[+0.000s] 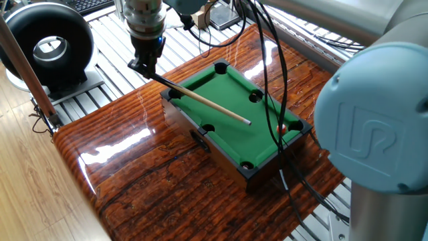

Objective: Hit the pool ball

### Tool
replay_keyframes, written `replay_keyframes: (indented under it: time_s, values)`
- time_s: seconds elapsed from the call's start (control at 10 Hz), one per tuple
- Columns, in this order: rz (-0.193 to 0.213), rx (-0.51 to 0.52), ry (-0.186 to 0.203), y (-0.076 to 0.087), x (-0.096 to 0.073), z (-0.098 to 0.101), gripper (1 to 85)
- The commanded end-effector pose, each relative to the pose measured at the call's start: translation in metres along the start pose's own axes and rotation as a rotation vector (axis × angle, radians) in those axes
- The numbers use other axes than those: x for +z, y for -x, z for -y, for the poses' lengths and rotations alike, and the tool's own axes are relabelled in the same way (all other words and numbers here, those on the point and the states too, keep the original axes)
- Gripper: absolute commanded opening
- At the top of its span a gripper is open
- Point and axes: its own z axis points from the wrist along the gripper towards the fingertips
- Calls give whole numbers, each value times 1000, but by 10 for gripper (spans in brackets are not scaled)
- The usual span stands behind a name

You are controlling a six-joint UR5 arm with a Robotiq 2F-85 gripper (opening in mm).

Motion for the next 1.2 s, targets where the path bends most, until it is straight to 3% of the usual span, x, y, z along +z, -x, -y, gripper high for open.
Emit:
replay_keyframes:
  time_s: [0.0, 0.2, 0.4, 0.5, 0.6, 0.8, 1.1]
  values:
    - [1, -10, 26, -6, -7, 0, 13]
    - [5, -7, 39, -13, -9, 2, 13]
    - [45, 62, 101, -9, -13, -7, 13]
    - [52, 72, 110, -11, -14, -6, 13]
    - [53, 67, 106, -15, -14, -3, 13]
    - [57, 16, 49, -22, -10, 9, 13]
    - [66, 21, 51, -27, -6, 7, 13]
